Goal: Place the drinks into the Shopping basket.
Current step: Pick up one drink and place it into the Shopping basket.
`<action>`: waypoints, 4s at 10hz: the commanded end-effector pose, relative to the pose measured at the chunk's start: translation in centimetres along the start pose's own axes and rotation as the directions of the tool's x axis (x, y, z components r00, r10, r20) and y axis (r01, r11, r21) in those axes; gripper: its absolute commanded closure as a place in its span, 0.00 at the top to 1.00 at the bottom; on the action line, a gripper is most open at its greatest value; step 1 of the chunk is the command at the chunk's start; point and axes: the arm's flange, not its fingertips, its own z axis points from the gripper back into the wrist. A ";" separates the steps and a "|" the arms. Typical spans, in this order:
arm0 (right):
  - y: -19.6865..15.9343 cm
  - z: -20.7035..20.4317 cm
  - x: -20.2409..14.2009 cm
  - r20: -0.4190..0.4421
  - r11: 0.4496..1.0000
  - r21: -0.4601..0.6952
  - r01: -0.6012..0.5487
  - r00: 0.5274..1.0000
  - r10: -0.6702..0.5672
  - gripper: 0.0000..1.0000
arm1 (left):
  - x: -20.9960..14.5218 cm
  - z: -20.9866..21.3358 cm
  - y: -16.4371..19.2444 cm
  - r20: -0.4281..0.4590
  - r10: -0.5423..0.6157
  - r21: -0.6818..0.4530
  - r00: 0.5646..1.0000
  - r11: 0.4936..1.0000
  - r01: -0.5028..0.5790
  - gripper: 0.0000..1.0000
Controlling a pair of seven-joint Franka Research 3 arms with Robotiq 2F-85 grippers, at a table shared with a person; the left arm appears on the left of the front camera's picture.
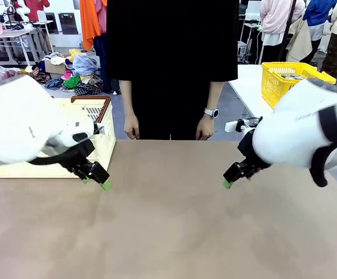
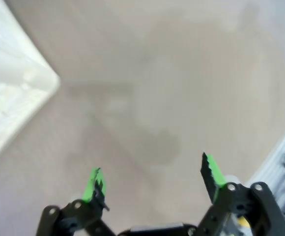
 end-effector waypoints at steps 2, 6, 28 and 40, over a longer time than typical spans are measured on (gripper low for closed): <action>-4.5 10.2 -4.1 -0.035 0.895 0.403 0.190 0.981 -0.192 1.00 | -1.6 8.5 3.0 0.086 0.133 -0.287 0.987 0.952 -0.104 1.00; -16.0 23.5 -15.4 0.192 0.698 0.616 0.365 0.790 -0.583 1.00 | -10.2 22.9 16.9 0.369 0.356 -0.547 0.858 0.830 -0.109 1.00; -25.2 22.0 -25.2 0.189 0.429 0.772 0.470 0.474 -0.860 1.00 | -24.0 23.4 27.1 0.500 0.628 -0.686 0.597 0.707 -0.169 1.00; -25.2 22.0 -25.2 0.189 0.429 0.772 0.470 0.474 -0.860 1.00 | -24.0 23.4 27.1 0.500 0.628 -0.686 0.597 0.707 -0.169 1.00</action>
